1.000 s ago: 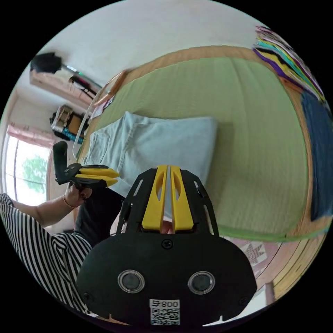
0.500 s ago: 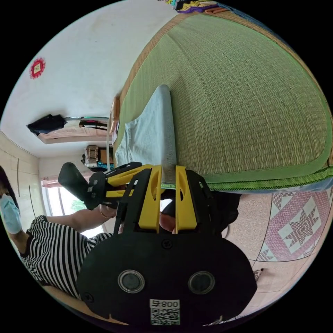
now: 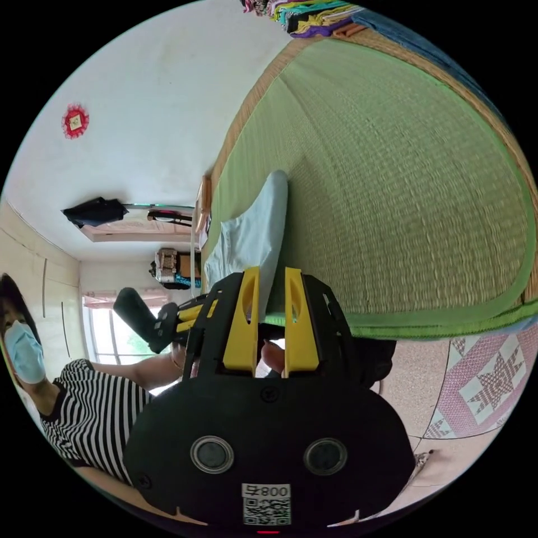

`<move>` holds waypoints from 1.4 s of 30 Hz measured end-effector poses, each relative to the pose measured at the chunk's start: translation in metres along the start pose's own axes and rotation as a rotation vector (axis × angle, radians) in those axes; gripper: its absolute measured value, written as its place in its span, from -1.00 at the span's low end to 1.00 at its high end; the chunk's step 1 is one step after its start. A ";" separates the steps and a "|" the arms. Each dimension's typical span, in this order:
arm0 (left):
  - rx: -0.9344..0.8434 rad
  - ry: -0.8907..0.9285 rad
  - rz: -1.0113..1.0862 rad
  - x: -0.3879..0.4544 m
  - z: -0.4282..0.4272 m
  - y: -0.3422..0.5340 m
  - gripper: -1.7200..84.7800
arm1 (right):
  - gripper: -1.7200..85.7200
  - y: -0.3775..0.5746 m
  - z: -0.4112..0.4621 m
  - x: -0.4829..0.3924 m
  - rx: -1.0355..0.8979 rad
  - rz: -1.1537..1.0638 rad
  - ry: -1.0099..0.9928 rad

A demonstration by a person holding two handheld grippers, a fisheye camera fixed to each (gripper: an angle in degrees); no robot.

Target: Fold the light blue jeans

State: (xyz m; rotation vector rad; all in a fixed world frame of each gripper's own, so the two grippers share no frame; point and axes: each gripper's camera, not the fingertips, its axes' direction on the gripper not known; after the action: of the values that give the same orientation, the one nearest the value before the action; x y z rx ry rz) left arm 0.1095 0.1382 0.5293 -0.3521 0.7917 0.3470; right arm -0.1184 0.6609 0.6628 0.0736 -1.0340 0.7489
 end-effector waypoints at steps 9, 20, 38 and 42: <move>0.075 0.035 -0.027 0.006 -0.035 0.025 -0.90 | -0.76 -0.074 0.027 0.017 -0.015 0.041 -0.018; 0.105 0.111 -0.005 0.000 -0.074 0.043 -0.91 | -0.87 -0.105 0.035 0.010 -0.038 0.073 -0.011; 0.326 0.359 -0.018 -0.050 -0.220 0.113 -0.91 | -0.91 -0.131 -0.065 -0.169 0.143 -0.069 0.138; 0.415 0.399 -0.090 -0.086 -0.268 0.157 -0.91 | -0.92 -0.146 -0.037 -0.253 0.151 -0.144 0.121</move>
State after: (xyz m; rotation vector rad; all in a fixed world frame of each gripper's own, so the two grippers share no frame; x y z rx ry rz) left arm -0.1812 0.1470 0.3907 -0.0633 1.2085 0.0189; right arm -0.0768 0.4318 0.4826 0.2281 -0.8463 0.6908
